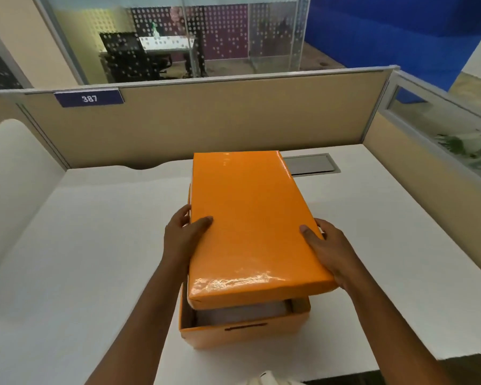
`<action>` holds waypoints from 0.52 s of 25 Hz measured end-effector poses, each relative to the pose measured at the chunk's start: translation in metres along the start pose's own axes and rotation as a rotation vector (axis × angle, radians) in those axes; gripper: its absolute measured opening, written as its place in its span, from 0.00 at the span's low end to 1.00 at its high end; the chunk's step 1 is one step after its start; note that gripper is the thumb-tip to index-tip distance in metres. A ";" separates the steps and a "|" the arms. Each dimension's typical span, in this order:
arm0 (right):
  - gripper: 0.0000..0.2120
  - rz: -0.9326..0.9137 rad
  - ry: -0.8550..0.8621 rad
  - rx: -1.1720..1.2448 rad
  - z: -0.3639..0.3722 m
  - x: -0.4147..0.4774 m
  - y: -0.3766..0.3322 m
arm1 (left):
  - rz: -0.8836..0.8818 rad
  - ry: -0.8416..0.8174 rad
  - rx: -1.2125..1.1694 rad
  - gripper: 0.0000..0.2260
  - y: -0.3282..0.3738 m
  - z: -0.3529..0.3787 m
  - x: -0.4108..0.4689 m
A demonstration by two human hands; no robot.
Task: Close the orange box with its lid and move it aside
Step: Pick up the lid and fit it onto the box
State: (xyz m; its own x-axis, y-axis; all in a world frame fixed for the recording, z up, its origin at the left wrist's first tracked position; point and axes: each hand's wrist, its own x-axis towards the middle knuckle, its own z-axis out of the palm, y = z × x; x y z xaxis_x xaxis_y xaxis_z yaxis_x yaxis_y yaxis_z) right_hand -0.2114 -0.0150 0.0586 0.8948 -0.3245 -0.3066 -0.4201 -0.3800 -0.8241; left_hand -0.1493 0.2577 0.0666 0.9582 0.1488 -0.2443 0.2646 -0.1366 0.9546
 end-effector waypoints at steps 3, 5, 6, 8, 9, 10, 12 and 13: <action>0.28 -0.026 0.021 -0.054 0.006 -0.002 0.004 | -0.004 0.000 0.040 0.28 -0.013 0.004 -0.007; 0.27 -0.038 0.009 -0.101 0.013 -0.001 0.002 | -0.049 0.014 0.071 0.31 -0.018 -0.001 -0.006; 0.27 -0.037 0.004 -0.118 0.017 0.000 0.002 | -0.064 0.018 0.079 0.31 -0.019 -0.004 -0.005; 0.28 -0.025 0.000 -0.144 0.022 0.001 0.001 | -0.089 0.011 0.058 0.30 -0.019 -0.007 -0.002; 0.29 -0.017 0.000 -0.160 0.023 0.003 0.000 | -0.102 0.002 0.048 0.30 -0.018 -0.008 -0.001; 0.29 -0.007 -0.003 -0.177 0.024 0.005 -0.002 | -0.119 -0.007 0.046 0.29 -0.017 -0.008 0.001; 0.30 0.013 -0.018 -0.215 0.025 0.008 -0.006 | -0.155 -0.018 0.051 0.29 -0.016 -0.009 0.005; 0.30 0.019 -0.024 -0.226 0.025 0.009 -0.008 | -0.170 -0.021 0.053 0.29 -0.017 -0.008 0.006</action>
State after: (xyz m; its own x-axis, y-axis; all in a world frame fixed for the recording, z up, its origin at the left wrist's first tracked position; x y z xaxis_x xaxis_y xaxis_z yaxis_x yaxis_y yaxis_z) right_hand -0.1960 0.0070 0.0503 0.8885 -0.3137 -0.3348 -0.4579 -0.5594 -0.6909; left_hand -0.1485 0.2691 0.0501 0.9009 0.1537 -0.4059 0.4282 -0.1622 0.8890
